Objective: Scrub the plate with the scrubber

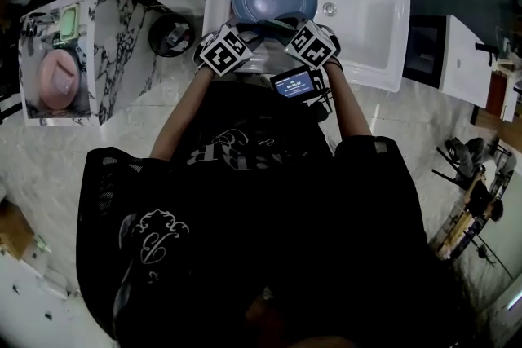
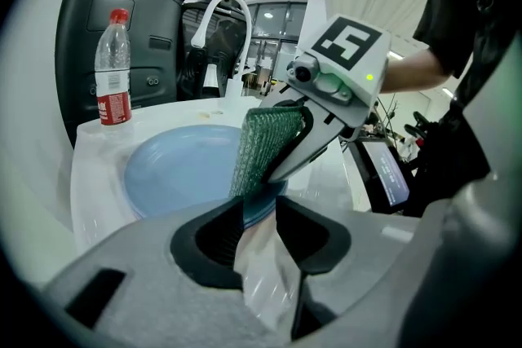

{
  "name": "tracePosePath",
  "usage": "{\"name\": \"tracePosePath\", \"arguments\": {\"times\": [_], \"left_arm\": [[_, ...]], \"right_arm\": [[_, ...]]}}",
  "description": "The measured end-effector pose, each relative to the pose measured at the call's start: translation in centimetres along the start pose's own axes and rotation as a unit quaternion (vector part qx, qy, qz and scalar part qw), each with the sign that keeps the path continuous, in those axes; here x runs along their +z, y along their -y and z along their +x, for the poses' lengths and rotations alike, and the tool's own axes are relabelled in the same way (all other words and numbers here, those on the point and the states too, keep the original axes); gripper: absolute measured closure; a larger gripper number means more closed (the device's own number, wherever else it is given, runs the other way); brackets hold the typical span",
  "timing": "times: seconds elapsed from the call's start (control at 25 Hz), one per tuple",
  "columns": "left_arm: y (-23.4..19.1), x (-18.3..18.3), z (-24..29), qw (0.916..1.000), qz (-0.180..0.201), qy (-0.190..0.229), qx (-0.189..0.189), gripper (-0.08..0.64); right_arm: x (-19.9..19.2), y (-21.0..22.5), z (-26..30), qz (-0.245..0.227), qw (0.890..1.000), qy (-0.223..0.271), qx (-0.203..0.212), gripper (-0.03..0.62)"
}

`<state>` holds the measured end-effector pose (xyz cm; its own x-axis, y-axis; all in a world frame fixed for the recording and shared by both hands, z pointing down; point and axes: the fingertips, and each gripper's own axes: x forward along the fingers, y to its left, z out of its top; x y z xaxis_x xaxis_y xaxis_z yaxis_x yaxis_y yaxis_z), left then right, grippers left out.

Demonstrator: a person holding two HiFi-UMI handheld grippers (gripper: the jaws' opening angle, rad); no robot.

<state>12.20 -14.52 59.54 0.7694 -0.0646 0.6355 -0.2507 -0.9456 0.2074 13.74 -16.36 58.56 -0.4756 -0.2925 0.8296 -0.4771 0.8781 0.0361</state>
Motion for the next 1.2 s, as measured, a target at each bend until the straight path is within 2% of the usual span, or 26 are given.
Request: {"name": "tracePosePath", "arguments": {"times": [0.16, 0.28, 0.52, 0.72, 0.88, 1.08, 1.2], "left_arm": [[-0.6, 0.3, -1.9, 0.9999, -0.002, 0.011, 0.005, 0.440], [-0.8, 1.0, -3.9, 0.9992, -0.008, 0.037, 0.011, 0.440], [-0.4, 1.7, -7.3, 0.9964, -0.009, 0.084, 0.007, 0.440], [0.5, 2.9, -9.1, 0.9934, -0.002, 0.114, -0.001, 0.440], [2.1, 5.0, -10.4, 0.9898, 0.014, 0.142, -0.005, 0.440], [4.9, 7.7, -11.4, 0.9823, 0.024, 0.185, -0.018, 0.442], [6.8, 8.0, -12.2, 0.9812, 0.034, 0.190, -0.010, 0.442]], "right_arm": [[0.8, 0.1, 0.3, 0.034, 0.999, 0.016, -0.009, 0.502], [1.9, 1.1, -0.7, 0.094, 0.994, 0.049, -0.038, 0.502], [4.8, 1.9, -4.5, 0.164, 0.972, 0.121, -0.115, 0.502], [6.3, 0.5, -7.9, 0.221, 0.947, 0.172, -0.155, 0.502], [5.8, -1.5, -10.1, 0.253, 0.935, 0.180, -0.169, 0.502], [4.2, -3.9, -12.3, 0.267, 0.930, 0.174, -0.183, 0.502], [3.7, -6.0, -13.0, 0.268, 0.931, 0.176, -0.177, 0.502]]}}
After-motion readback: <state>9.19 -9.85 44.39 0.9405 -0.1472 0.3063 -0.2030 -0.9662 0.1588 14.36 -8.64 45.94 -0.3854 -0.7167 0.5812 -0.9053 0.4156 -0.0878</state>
